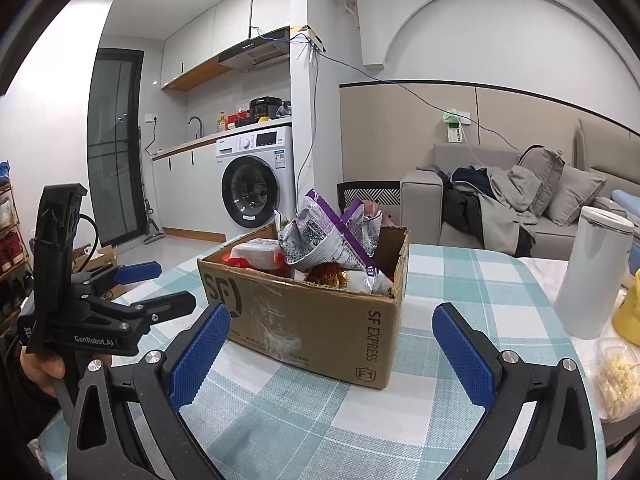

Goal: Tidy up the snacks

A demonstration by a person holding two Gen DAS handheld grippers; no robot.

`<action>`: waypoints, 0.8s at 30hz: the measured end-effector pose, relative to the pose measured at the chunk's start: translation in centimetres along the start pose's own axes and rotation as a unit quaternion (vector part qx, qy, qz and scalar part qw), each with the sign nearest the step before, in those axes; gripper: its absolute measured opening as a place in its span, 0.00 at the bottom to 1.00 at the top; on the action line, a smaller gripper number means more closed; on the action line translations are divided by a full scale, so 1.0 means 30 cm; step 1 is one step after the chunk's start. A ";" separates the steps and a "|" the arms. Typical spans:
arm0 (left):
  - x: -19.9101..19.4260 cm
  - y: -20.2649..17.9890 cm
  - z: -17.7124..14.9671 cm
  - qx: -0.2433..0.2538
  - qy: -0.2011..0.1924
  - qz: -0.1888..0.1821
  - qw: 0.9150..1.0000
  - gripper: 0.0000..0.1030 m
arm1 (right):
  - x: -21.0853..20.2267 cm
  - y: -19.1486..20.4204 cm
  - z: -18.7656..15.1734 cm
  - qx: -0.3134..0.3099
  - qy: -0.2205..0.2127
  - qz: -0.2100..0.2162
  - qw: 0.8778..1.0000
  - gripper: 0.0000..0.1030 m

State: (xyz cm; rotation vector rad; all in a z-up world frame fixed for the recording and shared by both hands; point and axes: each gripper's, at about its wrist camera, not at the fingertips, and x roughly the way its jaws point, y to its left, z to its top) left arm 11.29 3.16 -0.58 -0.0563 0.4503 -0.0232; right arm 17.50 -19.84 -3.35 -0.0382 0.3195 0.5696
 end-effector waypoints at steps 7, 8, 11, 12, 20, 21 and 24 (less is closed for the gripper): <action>0.008 0.009 -0.011 -0.011 0.002 0.006 1.000 0.99 | 0.002 -0.004 -0.001 0.003 -0.006 0.000 1.000 1.00; 0.006 0.010 -0.007 -0.012 0.005 0.005 1.000 0.99 | 0.002 -0.003 0.000 0.002 -0.007 -0.001 1.000 1.00; 0.006 0.006 -0.008 -0.006 0.003 0.009 1.000 0.99 | 0.005 0.006 -0.002 -0.007 -0.005 -0.002 1.000 1.00; 0.005 0.002 -0.010 -0.003 0.002 0.008 1.000 0.99 | 0.005 0.008 -0.003 -0.009 -0.005 -0.002 1.000 1.00; 0.005 -0.004 -0.010 0.001 0.002 0.010 1.000 0.99 | 0.002 0.004 -0.010 -0.004 -0.005 -0.002 1.000 1.00; 0.004 -0.003 -0.010 0.001 0.002 0.010 1.000 0.99 | 0.002 0.004 -0.010 -0.004 -0.005 -0.002 1.000 1.00; 0.004 -0.003 -0.010 0.000 0.002 0.009 1.000 0.99 | 0.002 0.003 -0.010 -0.005 -0.005 -0.002 1.000 1.00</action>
